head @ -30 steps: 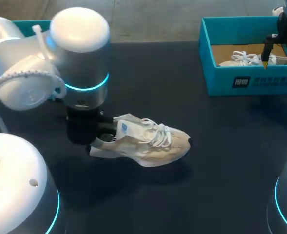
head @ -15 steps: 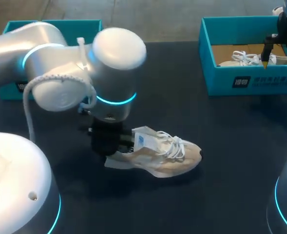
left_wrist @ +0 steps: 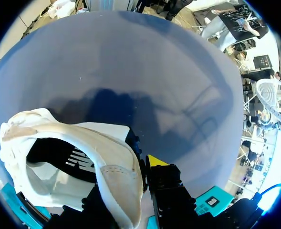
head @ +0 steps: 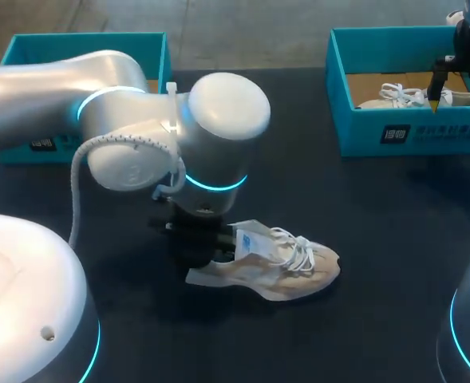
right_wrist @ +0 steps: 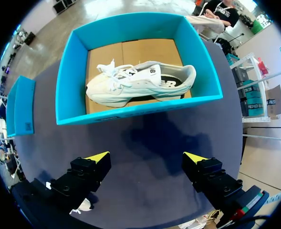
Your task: Take the shoe out of the shoebox, open the shoe tongue, remove and reinsert the insole, then place the shoe into the shoebox
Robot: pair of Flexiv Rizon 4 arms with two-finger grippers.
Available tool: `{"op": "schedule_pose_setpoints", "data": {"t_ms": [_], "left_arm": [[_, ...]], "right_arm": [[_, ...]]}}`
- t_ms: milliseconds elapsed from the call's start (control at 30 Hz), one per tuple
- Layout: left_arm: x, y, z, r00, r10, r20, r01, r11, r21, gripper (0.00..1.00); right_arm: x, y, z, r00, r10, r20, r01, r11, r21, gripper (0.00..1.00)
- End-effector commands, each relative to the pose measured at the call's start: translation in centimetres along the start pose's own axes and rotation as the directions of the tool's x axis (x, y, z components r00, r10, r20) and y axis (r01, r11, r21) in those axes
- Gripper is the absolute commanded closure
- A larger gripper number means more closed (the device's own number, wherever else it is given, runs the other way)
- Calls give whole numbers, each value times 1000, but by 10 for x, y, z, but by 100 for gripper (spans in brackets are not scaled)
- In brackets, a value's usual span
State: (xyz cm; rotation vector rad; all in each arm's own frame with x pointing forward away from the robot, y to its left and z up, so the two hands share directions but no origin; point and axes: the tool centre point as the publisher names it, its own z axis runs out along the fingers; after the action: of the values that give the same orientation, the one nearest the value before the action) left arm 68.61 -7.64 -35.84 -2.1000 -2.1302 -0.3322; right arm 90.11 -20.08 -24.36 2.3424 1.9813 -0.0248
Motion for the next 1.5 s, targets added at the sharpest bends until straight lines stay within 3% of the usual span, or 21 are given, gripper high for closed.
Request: {"op": "schedule_pose_setpoints", "data": {"t_ms": [33, 533, 1500], "left_arm": [[-8, -1, 5, 1000, 1, -7, -1, 1000, -4, 100], [-14, 5, 14, 999, 12, 40, -12, 1000, 2, 100], [-16, -5, 30, 998, 24, 57, -24, 1000, 9, 100]], "right_arm": [[0, -1, 0, 1000, 0, 0, 0, 1000, -2, 0], [0, -1, 0, 1000, 0, 0, 0, 1000, -2, 0], [0, -1, 0, 1000, 0, 0, 0, 1000, -2, 0]]}}
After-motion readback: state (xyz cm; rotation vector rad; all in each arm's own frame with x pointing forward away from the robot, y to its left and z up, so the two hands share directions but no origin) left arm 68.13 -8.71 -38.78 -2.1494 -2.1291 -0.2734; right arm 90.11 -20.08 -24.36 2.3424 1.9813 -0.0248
